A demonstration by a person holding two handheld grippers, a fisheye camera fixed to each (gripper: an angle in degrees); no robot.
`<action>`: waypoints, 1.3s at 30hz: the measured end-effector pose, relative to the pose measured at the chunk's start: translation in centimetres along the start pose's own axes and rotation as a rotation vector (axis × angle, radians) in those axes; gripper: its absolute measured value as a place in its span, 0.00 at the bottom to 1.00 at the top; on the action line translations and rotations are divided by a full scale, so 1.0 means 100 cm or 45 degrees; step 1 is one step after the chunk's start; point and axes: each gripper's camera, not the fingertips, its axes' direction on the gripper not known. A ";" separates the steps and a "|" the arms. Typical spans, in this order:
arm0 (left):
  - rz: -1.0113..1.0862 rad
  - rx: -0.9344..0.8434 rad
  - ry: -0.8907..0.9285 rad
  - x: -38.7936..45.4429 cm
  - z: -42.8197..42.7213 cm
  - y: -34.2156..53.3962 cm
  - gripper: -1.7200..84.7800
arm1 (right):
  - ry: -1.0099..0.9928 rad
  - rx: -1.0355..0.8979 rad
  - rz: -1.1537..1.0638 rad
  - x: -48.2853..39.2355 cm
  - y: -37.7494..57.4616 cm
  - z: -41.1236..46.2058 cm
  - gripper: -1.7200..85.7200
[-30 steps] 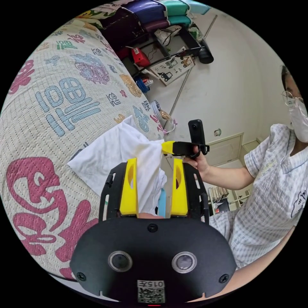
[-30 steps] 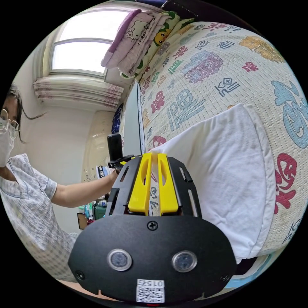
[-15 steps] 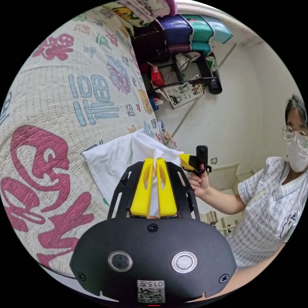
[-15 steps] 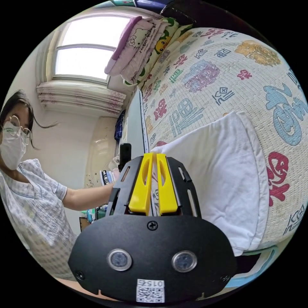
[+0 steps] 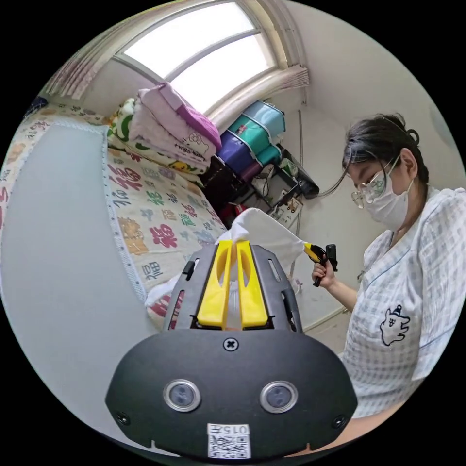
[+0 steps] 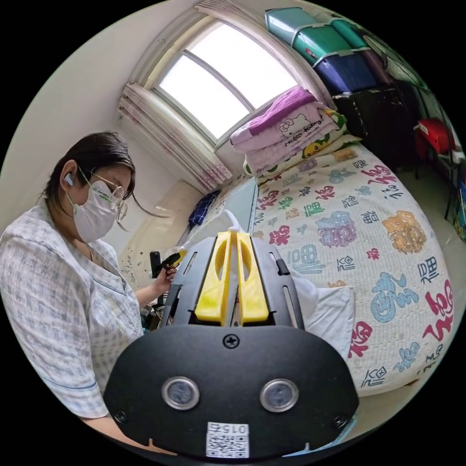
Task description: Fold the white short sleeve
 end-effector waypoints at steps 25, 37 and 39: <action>-0.540 -0.395 -1.189 -0.054 -0.313 0.290 0.02 | -0.068 -0.984 0.269 0.141 0.251 0.445 0.03; -0.516 -0.399 -1.282 -0.166 -0.285 0.271 0.02 | 0.243 -0.887 0.310 0.323 0.304 0.594 0.03; -0.568 -0.439 -1.256 -0.184 -0.282 0.269 0.02 | 0.272 -0.900 0.304 0.349 0.316 0.611 0.03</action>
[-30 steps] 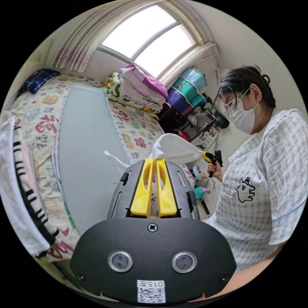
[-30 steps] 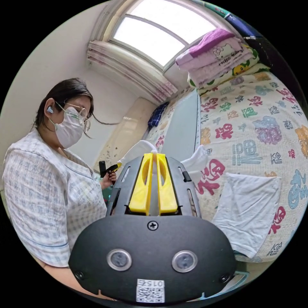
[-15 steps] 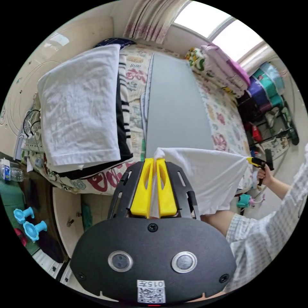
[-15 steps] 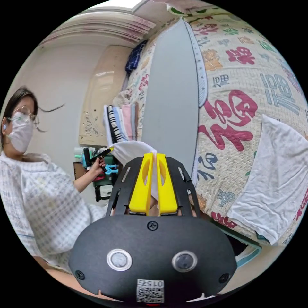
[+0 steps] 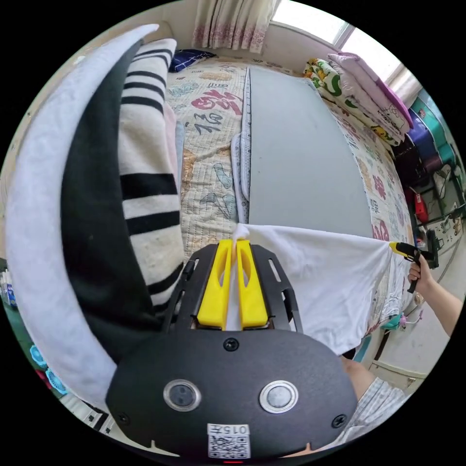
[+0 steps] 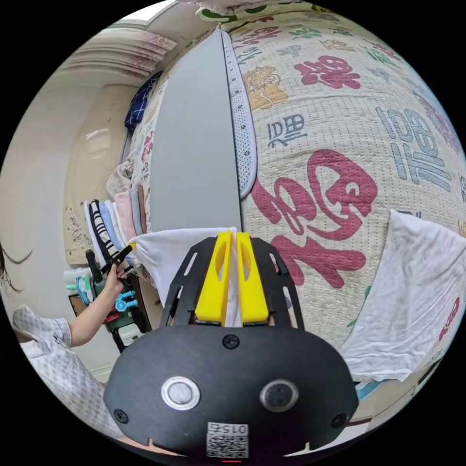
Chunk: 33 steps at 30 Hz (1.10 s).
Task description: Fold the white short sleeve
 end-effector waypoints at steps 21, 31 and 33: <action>1.141 -0.623 0.340 0.094 0.061 0.066 0.10 | 0.378 -0.627 -1.210 0.113 0.238 0.228 0.09; 1.485 -0.771 0.130 0.096 0.130 0.068 0.10 | 0.588 -0.844 -1.440 0.229 0.268 0.303 0.10; 1.510 -0.783 0.101 0.094 0.139 0.067 0.10 | 0.616 -0.898 -1.486 0.245 0.273 0.311 0.09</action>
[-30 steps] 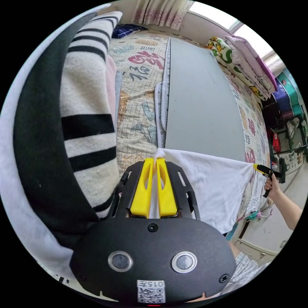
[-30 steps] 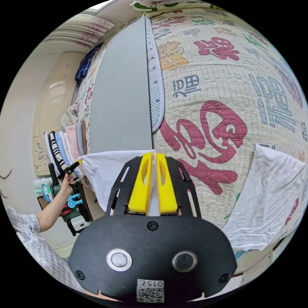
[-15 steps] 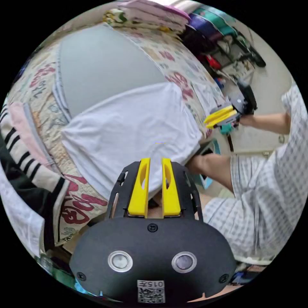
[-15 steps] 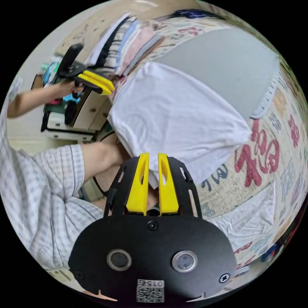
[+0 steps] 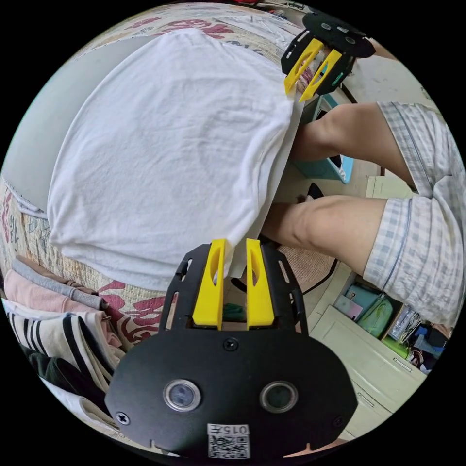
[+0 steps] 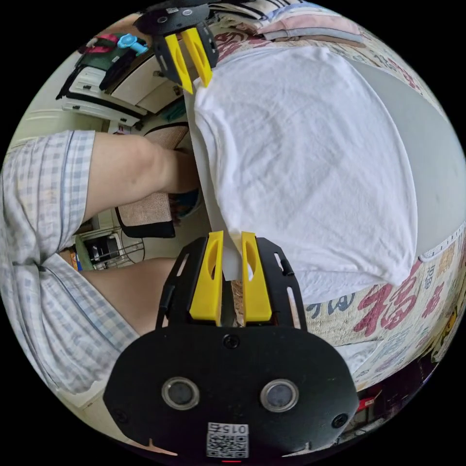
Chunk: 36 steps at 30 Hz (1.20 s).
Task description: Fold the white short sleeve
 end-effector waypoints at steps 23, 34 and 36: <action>-0.793 1.015 -0.130 -0.242 -0.184 0.044 0.02 | 0.097 0.795 0.978 0.332 0.132 -0.231 0.04; -1.194 0.697 0.260 -0.197 -0.034 0.105 0.08 | -0.492 0.523 1.349 0.349 0.249 -0.136 0.11; -1.289 0.552 0.335 -0.173 0.005 0.120 0.08 | -0.618 0.422 1.455 0.332 0.274 -0.109 0.11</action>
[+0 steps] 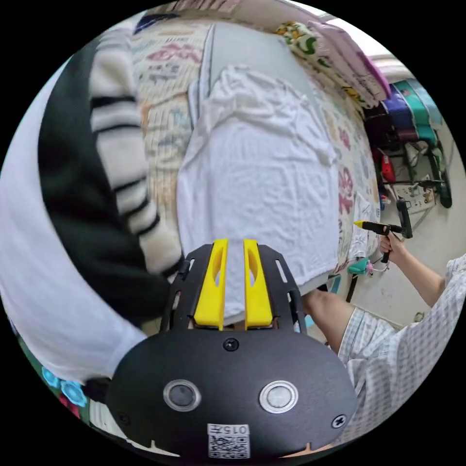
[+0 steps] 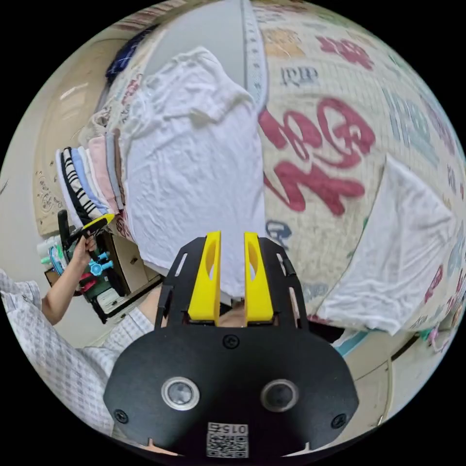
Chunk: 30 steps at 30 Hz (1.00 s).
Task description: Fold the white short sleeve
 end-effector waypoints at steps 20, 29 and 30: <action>-0.427 -0.124 0.083 -0.036 0.052 0.028 0.10 | -0.017 -0.191 0.201 0.022 0.011 -0.077 0.11; -0.397 -0.139 0.103 -0.014 0.037 0.005 0.05 | 0.033 -0.201 0.200 0.009 0.009 -0.112 0.11; -0.402 -0.142 0.105 -0.012 0.036 0.003 0.05 | 0.030 -0.201 0.210 0.009 0.009 -0.114 0.11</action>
